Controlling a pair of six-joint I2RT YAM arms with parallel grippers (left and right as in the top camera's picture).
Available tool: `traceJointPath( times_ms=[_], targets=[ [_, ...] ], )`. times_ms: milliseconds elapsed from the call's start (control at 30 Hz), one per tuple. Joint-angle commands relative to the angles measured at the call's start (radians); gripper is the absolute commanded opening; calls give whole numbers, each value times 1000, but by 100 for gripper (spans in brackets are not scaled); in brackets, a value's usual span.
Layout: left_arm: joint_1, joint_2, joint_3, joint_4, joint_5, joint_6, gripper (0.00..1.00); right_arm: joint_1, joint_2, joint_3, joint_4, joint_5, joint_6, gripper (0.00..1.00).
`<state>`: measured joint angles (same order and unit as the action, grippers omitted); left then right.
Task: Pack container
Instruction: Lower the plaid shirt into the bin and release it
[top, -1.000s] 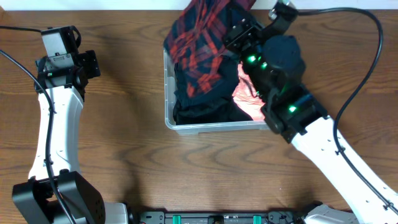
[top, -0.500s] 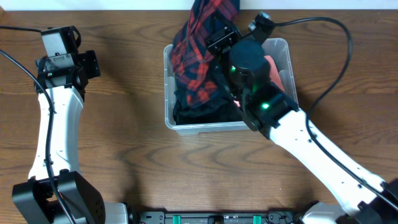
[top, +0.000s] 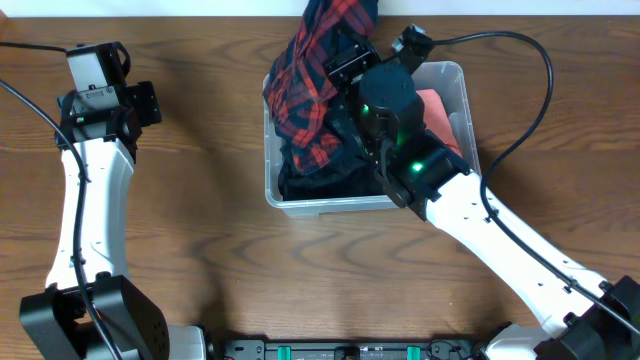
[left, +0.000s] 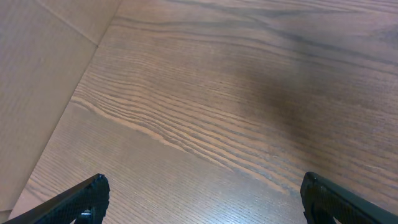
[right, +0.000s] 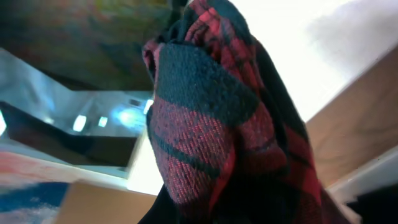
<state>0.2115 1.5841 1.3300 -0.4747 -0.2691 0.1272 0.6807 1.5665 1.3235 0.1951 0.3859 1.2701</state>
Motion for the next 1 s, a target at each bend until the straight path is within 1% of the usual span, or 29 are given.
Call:
traceJointPath(
  times_ms=[0, 67, 167, 600, 667, 800, 967],
  targets=[
    [2, 4, 2, -3, -12, -10, 98, 16, -14, 11, 85, 14, 37, 1],
    [2, 4, 2, -3, -12, -10, 98, 16, -14, 11, 134, 14, 35, 1],
    [2, 4, 2, -3, -12, -10, 98, 18, -14, 11, 145, 6, 34, 1],
    [2, 4, 2, -3, -12, -10, 98, 41, -6, 11, -32, 10, 35, 1],
    [2, 4, 2, -3, -12, -10, 98, 41, -1, 11, -29, 10, 47, 1],
    [2, 4, 2, -3, -12, -10, 98, 40, 5, 11, -23, 18, 130, 1],
    [2, 4, 2, -3, -12, -10, 98, 40, 7, 11, -41, 36, 129, 1]
  ],
)
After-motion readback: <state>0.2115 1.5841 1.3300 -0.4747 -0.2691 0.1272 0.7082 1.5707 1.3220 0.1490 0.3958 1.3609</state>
